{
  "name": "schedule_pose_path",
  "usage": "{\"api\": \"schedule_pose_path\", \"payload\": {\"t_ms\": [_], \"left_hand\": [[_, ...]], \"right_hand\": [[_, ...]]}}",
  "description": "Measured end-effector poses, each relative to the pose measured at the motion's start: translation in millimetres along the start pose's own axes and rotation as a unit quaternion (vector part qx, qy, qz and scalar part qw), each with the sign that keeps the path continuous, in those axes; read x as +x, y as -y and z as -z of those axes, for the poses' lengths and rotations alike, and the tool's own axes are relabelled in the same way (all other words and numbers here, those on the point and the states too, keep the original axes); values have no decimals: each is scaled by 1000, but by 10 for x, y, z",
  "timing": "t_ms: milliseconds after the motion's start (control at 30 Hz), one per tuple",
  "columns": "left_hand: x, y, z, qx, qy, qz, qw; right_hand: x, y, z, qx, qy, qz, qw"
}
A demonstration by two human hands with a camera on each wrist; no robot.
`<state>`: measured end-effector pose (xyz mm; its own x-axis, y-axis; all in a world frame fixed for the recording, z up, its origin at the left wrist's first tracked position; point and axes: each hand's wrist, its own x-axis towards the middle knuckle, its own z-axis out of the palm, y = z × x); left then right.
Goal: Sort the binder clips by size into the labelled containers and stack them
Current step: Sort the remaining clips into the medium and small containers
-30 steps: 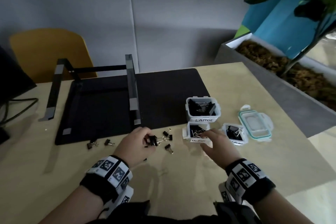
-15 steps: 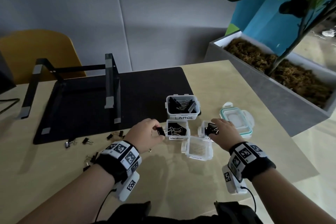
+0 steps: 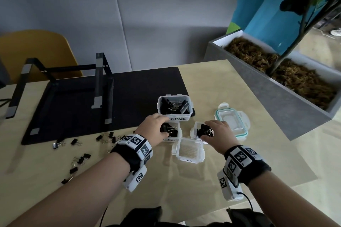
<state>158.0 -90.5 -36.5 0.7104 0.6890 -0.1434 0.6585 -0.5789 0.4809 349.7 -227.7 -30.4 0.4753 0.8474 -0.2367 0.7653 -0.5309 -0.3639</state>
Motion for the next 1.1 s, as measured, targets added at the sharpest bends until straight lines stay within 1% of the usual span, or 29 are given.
{"api": "schedule_pose_path", "payload": {"t_ms": [167,300,433,500,667,800,900,967,1100], "left_hand": [[-22,6,-107,39,-13,-30,999],[-28,37,-130,61,-30,-26,997],[-45,17,-118,56,-17,-12,998],[-74,12,-110,46,-19,0,999],[-221,67,-73,10,-57,34,998],[-424,221,-26,-16,-47,81,995],[-601,398,20,-42,-57,132,989],[-739,516,60,-43,-55,152,986],[-987,754,155,-21,-22,177,984]], "right_hand": [[-4,-30,-15,9,-5,7,1000],[-6,-47,-18,10,-4,14,1000],[-16,-53,-12,3,-2,20,1000],[-15,-47,-1,-7,4,26,1000],[-32,-30,38,-25,18,43,999],[-133,54,31,3,-18,85,996],[-260,182,-9,28,-31,118,992],[-367,297,-65,37,-18,138,990],[-531,559,-220,66,35,165,983]]}}
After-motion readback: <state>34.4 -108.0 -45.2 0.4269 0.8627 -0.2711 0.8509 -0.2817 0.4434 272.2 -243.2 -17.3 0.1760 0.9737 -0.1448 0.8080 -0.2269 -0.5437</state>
